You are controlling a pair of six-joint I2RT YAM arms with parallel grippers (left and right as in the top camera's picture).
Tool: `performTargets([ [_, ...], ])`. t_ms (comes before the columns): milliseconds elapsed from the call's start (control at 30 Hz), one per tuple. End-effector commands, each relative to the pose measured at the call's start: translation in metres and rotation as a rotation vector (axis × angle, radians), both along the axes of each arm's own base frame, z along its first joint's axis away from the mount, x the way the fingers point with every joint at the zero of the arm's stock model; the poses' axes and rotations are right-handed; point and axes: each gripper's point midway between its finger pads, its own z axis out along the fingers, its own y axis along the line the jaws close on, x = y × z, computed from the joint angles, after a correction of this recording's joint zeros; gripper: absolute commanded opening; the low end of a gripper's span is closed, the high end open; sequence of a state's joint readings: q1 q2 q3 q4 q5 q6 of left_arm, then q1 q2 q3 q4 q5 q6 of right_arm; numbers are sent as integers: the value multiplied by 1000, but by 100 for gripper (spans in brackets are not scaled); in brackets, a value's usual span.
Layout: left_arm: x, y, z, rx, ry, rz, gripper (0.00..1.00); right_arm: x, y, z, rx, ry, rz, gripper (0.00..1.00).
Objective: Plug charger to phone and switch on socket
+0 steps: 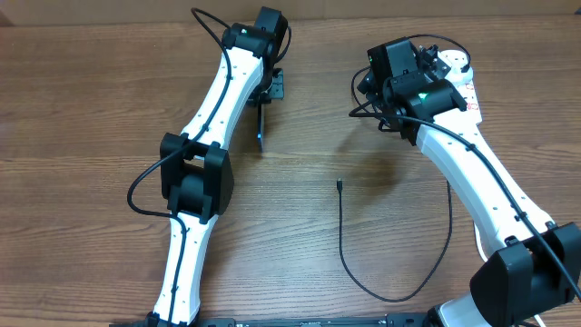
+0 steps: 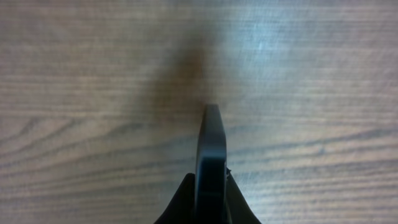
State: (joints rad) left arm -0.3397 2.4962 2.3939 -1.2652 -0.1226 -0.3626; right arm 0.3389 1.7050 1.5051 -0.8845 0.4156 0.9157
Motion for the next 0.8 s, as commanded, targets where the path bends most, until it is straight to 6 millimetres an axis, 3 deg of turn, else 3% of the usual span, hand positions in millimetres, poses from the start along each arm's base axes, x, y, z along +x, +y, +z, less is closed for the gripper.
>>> performTargets([
  [0,8,4,3,29,-35,-7,4,-1,-2,-6,-10,19,2,100],
  [467,7,5,-20,36,-23,-2,4,-2,0,-7,2,27,10,100],
  [767,6,5,-21,34,-19,1,4,-4,-1,-8,0,33,10,100],
])
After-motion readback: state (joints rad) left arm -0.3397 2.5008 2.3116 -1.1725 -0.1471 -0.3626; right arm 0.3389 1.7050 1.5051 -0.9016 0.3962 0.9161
